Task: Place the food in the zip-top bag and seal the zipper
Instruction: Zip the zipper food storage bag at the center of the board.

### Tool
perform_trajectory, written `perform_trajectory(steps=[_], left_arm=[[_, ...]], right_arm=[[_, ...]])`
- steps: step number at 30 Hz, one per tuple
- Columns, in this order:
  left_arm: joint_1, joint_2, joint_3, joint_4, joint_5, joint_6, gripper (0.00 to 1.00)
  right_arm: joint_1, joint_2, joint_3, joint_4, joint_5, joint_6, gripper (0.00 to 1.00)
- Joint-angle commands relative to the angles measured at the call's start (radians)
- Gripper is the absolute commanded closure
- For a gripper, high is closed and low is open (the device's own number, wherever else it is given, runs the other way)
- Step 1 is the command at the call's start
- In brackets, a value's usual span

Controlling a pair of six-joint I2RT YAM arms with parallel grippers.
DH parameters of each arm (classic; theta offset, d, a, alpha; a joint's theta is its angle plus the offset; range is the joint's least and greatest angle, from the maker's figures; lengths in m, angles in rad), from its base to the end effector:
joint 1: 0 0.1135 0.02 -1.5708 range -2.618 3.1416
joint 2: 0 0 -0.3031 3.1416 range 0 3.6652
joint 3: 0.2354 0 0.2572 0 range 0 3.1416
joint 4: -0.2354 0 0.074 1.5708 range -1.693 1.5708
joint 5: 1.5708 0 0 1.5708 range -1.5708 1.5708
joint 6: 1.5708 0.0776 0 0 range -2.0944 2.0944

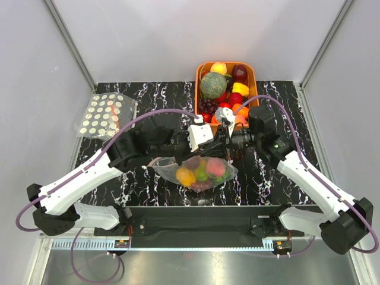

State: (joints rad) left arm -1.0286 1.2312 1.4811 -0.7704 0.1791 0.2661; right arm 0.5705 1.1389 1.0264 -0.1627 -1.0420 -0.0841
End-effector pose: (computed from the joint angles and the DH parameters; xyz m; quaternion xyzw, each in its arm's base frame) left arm 0.1311 -0.2444 0.4445 0.5555 0.6604 -0.2576 0.4347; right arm 0.1803 0.1953 0.3896 -0.5068 0.5583 0.5113 0.4124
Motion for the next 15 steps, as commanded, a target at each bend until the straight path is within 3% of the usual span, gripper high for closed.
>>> perform_trajectory(steps=[1,15], left_arm=[[0.001,-0.013,0.047,0.034,0.026,0.012,1.00],[0.001,-0.071,-0.054,0.056,-0.026,0.012,1.00]], right_arm=[[0.015,0.004,0.055,0.017,-0.024,-0.002,1.00],[-0.015,-0.163,-0.094,0.152,0.208,0.078,1.00]])
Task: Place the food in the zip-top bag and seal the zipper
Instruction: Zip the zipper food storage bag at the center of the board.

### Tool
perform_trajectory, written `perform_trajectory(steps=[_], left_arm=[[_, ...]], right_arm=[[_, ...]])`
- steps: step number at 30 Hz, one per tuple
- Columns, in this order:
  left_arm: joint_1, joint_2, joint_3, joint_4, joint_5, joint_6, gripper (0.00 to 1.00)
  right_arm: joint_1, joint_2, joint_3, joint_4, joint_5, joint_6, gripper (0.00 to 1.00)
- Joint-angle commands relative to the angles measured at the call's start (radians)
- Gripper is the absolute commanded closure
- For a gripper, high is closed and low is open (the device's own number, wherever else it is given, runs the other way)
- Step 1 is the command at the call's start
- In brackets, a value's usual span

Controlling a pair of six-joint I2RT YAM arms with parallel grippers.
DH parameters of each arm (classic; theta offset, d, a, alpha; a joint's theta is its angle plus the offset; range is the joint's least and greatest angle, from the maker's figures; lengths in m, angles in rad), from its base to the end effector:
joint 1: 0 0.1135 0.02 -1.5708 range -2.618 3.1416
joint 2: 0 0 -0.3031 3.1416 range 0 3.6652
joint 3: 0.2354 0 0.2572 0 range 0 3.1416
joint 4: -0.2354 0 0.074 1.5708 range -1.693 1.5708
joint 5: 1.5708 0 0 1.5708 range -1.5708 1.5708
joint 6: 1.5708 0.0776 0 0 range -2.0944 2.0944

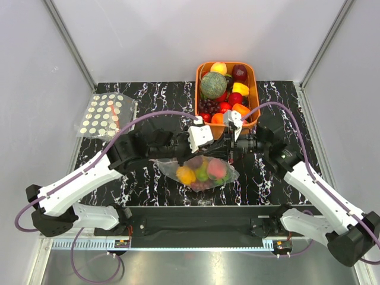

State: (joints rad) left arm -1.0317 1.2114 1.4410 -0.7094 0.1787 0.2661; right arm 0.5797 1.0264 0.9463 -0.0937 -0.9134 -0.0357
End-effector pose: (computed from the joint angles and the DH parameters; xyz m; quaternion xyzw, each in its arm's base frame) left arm 0.1302 -0.2445 0.4432 0.5514 0.6504 -0.2638 0.4509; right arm 0.1644 0.1811 0.3916 -0.4784 0.5692 0.4804 0.4652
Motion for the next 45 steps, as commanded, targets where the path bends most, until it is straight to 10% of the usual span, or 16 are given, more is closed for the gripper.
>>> perform_trajectory(steps=[1,22,45], left_arm=[[0.004,-0.055,-0.022,-0.004,-0.044,0.013,1.00],[0.004,-0.064,-0.105,0.027,-0.125,0.015,1.00],[0.004,-0.107,-0.149,-0.070,-0.198,-0.062,1.00]], right_arm=[[-0.030,-0.064,-0.018,0.115,0.071,0.030,1.00],[-0.095,-0.212,-0.053,0.135,0.255,0.111,1.00],[-0.239,-0.129,0.126,-0.063,1.285,0.120,1.00]])
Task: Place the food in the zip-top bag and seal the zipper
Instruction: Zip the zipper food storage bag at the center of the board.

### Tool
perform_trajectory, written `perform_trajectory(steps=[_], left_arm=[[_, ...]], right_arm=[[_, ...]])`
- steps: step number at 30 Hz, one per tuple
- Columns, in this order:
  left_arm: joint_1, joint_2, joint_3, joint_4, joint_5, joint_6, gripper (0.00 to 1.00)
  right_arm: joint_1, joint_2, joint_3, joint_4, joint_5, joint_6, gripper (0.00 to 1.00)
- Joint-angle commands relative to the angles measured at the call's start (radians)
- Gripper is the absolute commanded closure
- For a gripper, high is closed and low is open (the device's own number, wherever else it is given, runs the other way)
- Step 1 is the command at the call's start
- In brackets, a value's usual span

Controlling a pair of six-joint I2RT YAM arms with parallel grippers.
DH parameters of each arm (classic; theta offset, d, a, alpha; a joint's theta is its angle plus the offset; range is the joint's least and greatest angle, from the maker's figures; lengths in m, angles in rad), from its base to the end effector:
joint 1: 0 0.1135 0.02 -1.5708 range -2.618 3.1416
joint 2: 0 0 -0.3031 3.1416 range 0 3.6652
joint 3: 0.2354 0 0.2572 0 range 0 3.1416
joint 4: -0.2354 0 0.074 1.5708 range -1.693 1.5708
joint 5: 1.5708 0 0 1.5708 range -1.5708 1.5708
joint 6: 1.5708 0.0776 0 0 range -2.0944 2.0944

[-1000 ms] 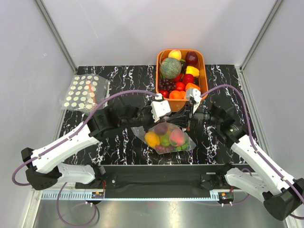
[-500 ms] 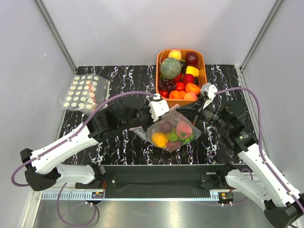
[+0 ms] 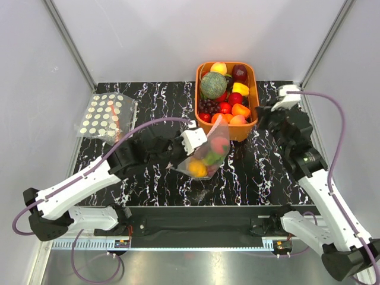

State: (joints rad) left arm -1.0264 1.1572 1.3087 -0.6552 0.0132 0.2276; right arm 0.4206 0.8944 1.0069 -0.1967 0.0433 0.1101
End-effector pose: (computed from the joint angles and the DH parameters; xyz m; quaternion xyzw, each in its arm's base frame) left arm 0.1385 -0.2308 0.4149 0.5079 0.6952 -0.2030 0.4663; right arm 0.2050 0.0880 0.4248 -0.0993 0.7295 0.1620 0.6571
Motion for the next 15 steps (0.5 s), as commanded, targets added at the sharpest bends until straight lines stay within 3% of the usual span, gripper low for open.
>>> perform_trajectory(steps=[1,4,7,8,10,11,13,15], left_arm=[[-0.001,-0.051,-0.019,-0.126,-0.038,-0.025,1.00],[-0.001,-0.047,-0.019,-0.141,-0.053,-0.037,1.00],[-0.001,-0.044,-0.019,-0.143,-0.042,-0.040,1.00],[-0.001,-0.047,-0.025,-0.127,-0.041,-0.039,1.00],[-0.001,-0.040,-0.022,-0.124,-0.047,-0.037,1.00],[-0.001,-0.030,-0.011,-0.130,-0.051,-0.036,1.00],[-0.001,-0.022,0.000,-0.133,-0.058,-0.036,1.00],[-0.001,-0.016,0.003,-0.126,-0.059,-0.037,1.00]], right_arm=[[-0.091,0.008,0.070,0.034,0.336,-0.021,1.00],[-0.132,0.037,0.085,0.023,0.340,-0.001,1.00],[-0.152,0.046,0.079,0.048,0.142,-0.013,1.00],[-0.151,0.040,0.064,0.081,-0.090,-0.059,0.95],[-0.152,0.040,0.050,0.101,-0.308,-0.090,0.61],[-0.152,0.046,0.044,0.100,-0.535,-0.146,0.44],[-0.152,0.060,0.073,0.070,-0.764,-0.171,0.14],[-0.152,0.087,0.097,0.042,-0.868,-0.172,0.08]])
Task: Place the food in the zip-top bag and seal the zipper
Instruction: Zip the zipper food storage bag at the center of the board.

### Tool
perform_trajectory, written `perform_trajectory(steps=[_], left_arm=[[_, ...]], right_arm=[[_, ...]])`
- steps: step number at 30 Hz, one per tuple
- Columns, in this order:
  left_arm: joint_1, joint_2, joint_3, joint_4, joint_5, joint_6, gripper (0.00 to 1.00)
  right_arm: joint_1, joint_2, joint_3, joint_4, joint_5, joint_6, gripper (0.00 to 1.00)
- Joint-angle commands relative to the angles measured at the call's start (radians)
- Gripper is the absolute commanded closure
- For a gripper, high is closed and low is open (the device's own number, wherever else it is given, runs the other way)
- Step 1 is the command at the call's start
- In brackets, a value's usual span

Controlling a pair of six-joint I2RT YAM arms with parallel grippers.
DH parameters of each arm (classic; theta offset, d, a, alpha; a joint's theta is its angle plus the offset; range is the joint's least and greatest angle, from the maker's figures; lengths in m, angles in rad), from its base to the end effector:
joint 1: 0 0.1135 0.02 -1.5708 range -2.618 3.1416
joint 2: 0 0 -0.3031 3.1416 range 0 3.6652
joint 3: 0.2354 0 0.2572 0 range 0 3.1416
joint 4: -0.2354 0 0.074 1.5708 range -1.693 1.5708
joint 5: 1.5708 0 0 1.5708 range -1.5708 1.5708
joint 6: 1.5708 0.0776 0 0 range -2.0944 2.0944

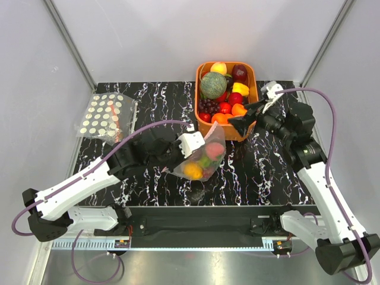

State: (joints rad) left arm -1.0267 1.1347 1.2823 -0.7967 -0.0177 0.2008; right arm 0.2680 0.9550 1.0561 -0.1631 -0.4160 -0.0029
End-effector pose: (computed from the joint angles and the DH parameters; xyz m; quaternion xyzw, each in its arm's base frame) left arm 0.1313 -0.2143 0.3927 0.5126 0.7344 -0.1712 0.4105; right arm 0.2158 0.0918 0.4369 -0.2364 0.6874 0.2377 0.6443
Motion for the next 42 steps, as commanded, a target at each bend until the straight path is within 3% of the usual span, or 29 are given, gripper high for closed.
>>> perform_trajectory(steps=[1,6,10,18,25,27,32,33,35,36,37,42], left_arm=[[-0.001,0.007,0.029,0.020,-0.028,-0.011,1.00],[-0.001,-0.007,0.026,0.056,0.004,-0.009,1.00],[-0.001,-0.010,0.025,0.057,0.012,-0.005,1.00],[-0.001,-0.021,0.022,0.051,0.013,-0.003,1.00],[-0.001,-0.023,0.028,0.047,0.013,-0.003,1.00],[-0.001,-0.026,0.029,0.045,0.013,-0.003,1.00],[-0.001,-0.023,0.031,0.045,-0.005,-0.009,1.00],[-0.001,-0.021,0.031,0.045,-0.016,-0.011,1.00],[-0.001,-0.020,0.034,0.044,-0.021,-0.017,1.00],[-0.001,-0.016,0.037,0.042,-0.022,-0.018,1.00],[-0.001,-0.015,0.040,0.037,-0.024,-0.020,1.00],[-0.001,-0.016,0.045,0.014,-0.048,-0.031,1.00]], right_arm=[[0.000,0.040,0.070,0.008,-0.476,-0.036,0.06],[0.002,0.132,0.128,-0.062,-0.648,-0.057,0.04],[0.002,0.169,0.123,-0.026,-0.740,-0.071,0.01],[0.008,0.254,0.142,-0.058,-0.759,-0.098,0.00],[0.054,0.280,0.113,-0.041,-0.658,-0.129,0.01],[0.065,0.294,0.116,-0.030,-0.675,-0.128,0.05],[0.106,0.320,0.128,-0.053,-0.713,-0.135,0.36],[0.115,0.320,0.124,-0.056,-0.711,-0.135,0.53],[0.117,0.320,0.107,-0.056,-0.699,-0.126,0.74],[0.116,0.315,0.102,-0.055,-0.690,-0.123,0.96],[0.116,0.309,0.088,-0.052,-0.661,-0.112,1.00],[0.117,0.235,0.039,0.030,-0.474,-0.046,1.00]])
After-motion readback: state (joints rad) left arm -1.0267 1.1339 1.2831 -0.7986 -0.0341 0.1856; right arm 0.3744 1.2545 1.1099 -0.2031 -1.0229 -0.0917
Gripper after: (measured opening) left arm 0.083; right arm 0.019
